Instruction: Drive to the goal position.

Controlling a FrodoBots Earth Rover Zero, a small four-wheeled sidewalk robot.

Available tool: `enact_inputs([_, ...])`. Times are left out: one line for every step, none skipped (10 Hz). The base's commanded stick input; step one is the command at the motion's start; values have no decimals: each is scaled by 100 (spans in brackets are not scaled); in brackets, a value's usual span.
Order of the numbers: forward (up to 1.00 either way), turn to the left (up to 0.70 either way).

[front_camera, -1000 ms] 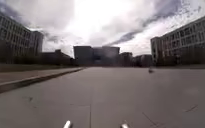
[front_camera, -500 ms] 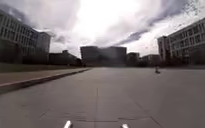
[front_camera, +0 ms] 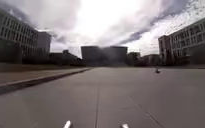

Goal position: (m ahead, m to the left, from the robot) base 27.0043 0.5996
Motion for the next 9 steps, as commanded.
enact_inputs([100, 0])
enact_inputs([100, 0])
enact_inputs([100, 0])
enact_inputs([100, 0])
enact_inputs([100, 0])
enact_inputs([100, 0])
enact_inputs([100, 0])
enact_inputs([100, 0])
enact_inputs([100, 0])
